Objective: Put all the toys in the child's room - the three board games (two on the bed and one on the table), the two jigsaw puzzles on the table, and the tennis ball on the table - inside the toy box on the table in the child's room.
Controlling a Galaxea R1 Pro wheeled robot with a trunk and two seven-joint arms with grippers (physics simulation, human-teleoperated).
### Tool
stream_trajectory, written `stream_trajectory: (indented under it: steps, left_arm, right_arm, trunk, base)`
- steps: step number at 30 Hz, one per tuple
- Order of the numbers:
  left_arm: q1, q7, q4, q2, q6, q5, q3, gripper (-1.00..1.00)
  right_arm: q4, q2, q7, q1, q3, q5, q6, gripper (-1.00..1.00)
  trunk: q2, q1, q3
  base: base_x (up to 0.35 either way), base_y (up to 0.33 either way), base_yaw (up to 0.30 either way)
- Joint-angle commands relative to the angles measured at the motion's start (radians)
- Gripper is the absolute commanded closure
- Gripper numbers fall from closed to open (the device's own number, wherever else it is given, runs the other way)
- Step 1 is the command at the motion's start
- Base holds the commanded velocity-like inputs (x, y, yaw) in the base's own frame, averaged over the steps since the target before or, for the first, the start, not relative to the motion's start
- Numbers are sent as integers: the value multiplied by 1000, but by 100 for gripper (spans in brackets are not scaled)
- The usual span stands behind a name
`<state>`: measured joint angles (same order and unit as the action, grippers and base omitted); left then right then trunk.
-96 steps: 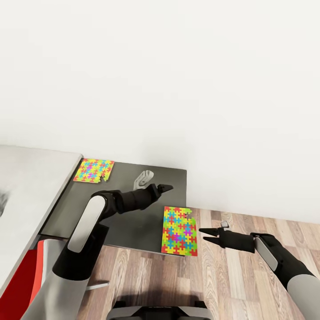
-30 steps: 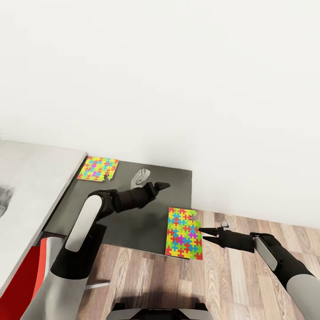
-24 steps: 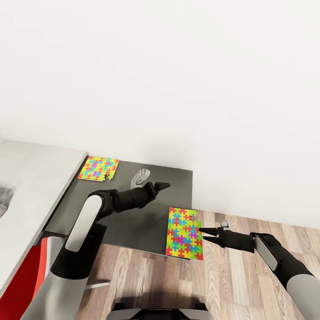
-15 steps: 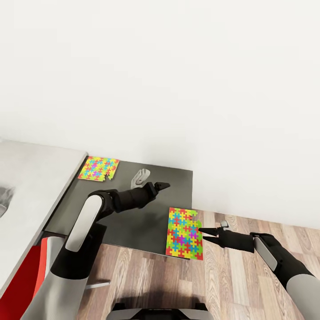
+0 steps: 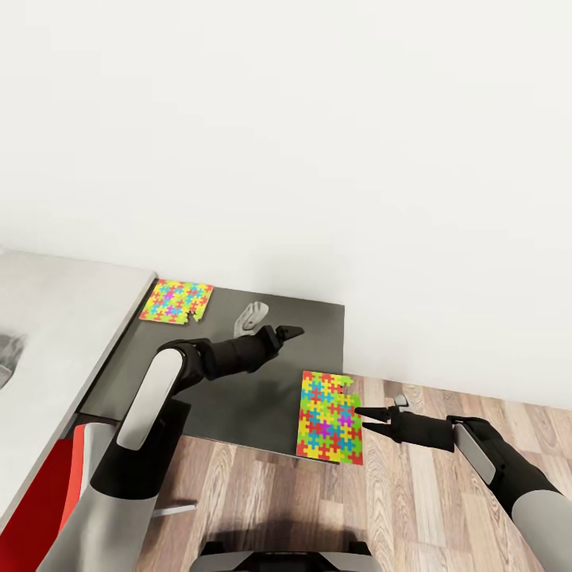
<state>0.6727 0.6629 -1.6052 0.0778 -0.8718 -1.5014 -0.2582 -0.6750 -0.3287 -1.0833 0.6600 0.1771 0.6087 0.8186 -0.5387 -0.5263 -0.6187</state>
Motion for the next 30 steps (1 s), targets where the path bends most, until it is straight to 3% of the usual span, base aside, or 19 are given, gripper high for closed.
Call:
stream_trajectory:
  steps: [1,30]
  left_arm:
    - [1,10,-1,0,-1,-10,0,-100]
    - [1,11,-1,1,-1,-10,-1,-100]
  right_arm:
    - [0,-1,1,1,4,6,5,-100]
    - [0,-1,2,0,3,7,5,-100]
  trunk:
    - [-1,0,-1]
    - [-1,0,-1]
  base:
    - [0,0,0]
    - [0,0,26]
